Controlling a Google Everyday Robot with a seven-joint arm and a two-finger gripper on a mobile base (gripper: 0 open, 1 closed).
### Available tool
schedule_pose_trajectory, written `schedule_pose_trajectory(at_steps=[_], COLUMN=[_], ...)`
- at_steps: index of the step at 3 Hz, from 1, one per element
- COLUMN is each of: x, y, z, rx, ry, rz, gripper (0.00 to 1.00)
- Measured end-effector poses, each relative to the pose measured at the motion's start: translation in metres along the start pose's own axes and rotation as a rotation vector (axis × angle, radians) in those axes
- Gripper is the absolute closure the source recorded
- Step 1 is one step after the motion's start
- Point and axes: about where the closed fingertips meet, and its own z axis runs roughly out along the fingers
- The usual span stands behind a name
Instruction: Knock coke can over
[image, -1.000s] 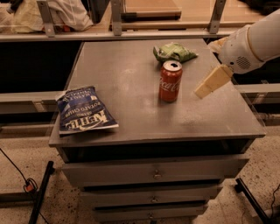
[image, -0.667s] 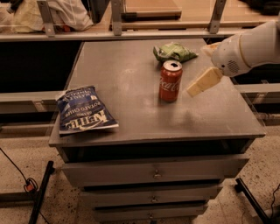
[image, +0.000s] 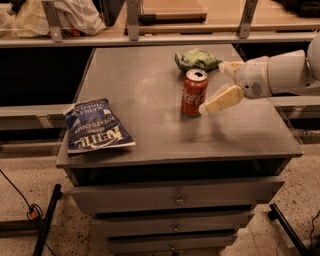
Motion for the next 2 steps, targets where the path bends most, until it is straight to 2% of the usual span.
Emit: schedule_pose_trajectory(at_steps=[1, 2], x=[-0.0018, -0.001], y=[0.0052, 0.0105], z=[0.0073, 0.0136], rx=[-0.019, -0.012], ry=[-0.117, -0.22], rz=[0.025, 0.042], gripper=[0.0, 0.0])
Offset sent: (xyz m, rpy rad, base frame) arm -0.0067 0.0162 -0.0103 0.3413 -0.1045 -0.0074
